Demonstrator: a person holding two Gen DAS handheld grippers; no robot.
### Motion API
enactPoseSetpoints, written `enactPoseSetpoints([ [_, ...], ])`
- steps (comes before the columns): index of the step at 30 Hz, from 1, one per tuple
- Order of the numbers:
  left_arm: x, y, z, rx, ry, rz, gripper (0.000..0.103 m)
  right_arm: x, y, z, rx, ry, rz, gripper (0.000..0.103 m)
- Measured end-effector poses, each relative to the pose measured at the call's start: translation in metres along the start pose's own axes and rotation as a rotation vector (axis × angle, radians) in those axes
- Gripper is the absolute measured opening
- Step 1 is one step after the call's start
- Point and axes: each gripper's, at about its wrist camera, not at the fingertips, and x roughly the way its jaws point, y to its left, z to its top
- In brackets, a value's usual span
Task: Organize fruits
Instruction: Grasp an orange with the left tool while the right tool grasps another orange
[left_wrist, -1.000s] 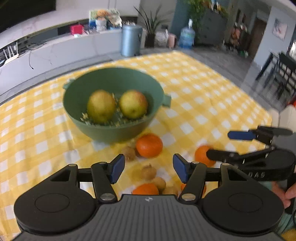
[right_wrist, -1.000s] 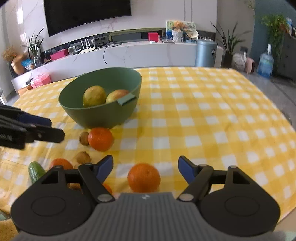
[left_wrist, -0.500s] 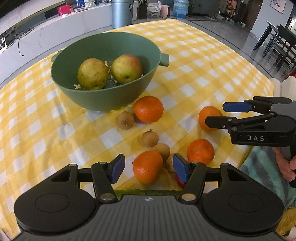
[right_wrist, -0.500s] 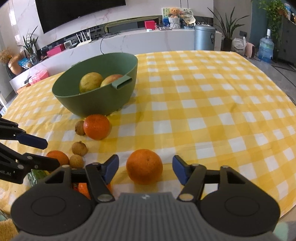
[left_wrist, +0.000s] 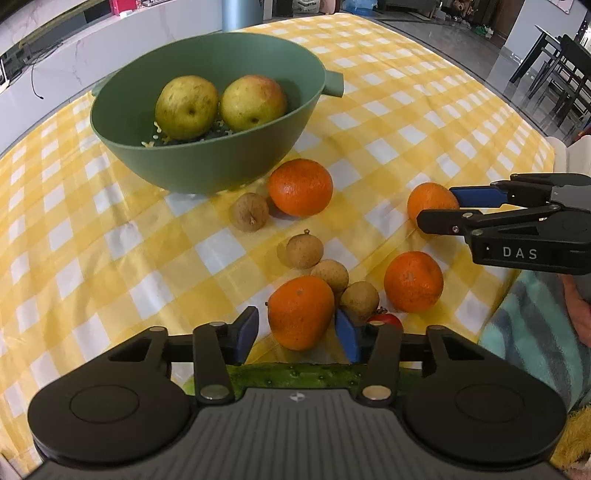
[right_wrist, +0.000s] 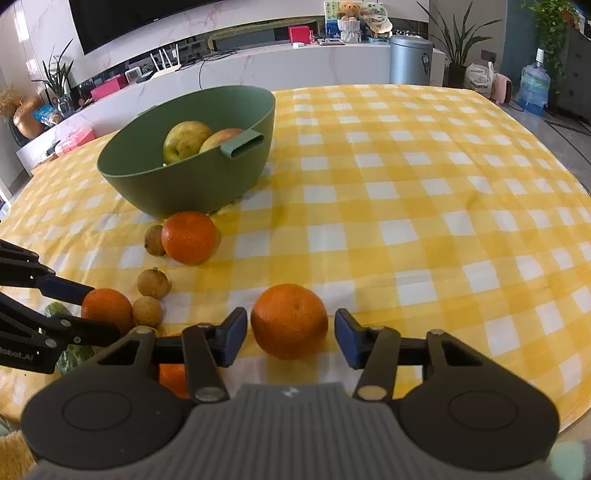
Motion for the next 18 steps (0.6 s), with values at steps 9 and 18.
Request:
enactPoseSetpoints([
  [9,0.003,-0.002,0.001,-0.006,-0.007,0.001,0.043,0.0,0.003,-0.001,-0.017,0.001,-0.005,0.045],
  [18,0.012,-0.003,0.001,-0.008,0.011,0.019,0.042,0.001,0.006,-0.001,-0.032,-0.001,-0.018,0.044],
])
